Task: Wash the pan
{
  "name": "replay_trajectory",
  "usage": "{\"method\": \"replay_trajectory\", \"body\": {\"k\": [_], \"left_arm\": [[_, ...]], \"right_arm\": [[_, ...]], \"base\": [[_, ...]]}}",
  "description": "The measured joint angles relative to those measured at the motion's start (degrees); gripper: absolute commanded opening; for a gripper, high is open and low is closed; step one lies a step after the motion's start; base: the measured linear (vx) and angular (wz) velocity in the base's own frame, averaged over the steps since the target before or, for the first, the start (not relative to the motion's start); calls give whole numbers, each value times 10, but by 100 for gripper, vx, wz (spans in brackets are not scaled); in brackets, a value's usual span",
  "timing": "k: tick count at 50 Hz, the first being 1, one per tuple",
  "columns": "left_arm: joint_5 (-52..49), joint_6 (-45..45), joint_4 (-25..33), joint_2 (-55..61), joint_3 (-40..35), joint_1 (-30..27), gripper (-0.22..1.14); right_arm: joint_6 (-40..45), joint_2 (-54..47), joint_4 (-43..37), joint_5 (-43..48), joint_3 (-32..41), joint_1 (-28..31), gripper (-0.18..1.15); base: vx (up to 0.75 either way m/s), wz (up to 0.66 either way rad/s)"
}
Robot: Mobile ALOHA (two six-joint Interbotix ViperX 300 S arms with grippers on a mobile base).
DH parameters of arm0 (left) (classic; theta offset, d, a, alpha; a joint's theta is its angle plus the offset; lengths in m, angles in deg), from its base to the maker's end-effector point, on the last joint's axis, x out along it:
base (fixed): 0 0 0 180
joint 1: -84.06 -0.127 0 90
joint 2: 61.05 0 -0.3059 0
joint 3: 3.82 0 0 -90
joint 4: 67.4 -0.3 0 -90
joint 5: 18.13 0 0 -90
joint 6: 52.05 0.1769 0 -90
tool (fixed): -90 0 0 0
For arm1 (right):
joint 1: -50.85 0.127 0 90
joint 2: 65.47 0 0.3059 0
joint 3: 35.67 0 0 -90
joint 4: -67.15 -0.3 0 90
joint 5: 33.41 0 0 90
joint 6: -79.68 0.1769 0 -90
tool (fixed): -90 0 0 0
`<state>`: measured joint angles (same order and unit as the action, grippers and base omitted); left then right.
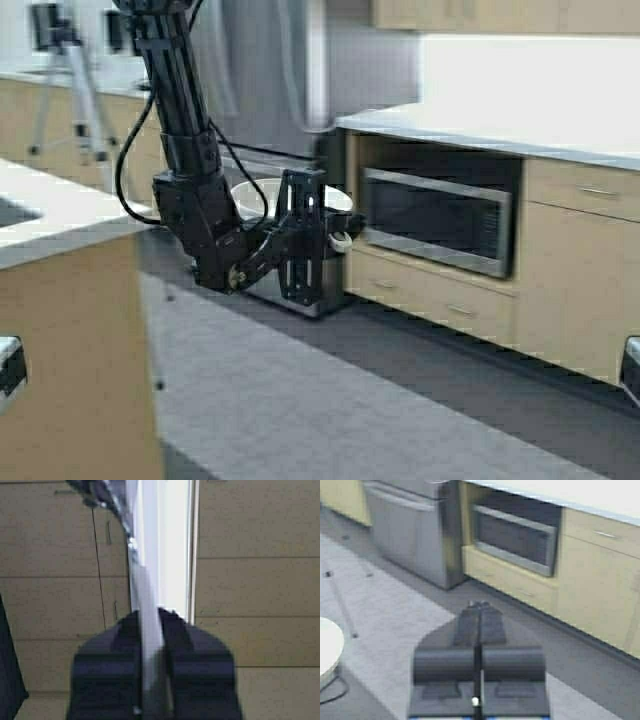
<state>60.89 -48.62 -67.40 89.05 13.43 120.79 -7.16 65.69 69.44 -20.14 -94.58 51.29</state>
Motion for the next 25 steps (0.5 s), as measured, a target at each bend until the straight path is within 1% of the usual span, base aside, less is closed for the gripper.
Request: {"method": "replay_trajectory", "body": {"k": [13,25], "left_arm": [[0,-10,-9,0,1,-3,3],[0,-18,-19,0,1,-18,3]], "right_arm": [[-1,-17,1,12,-4,1,6],[-1,-23,1,21,-5,0,6]], "base": [[10,52],[10,41]]}}
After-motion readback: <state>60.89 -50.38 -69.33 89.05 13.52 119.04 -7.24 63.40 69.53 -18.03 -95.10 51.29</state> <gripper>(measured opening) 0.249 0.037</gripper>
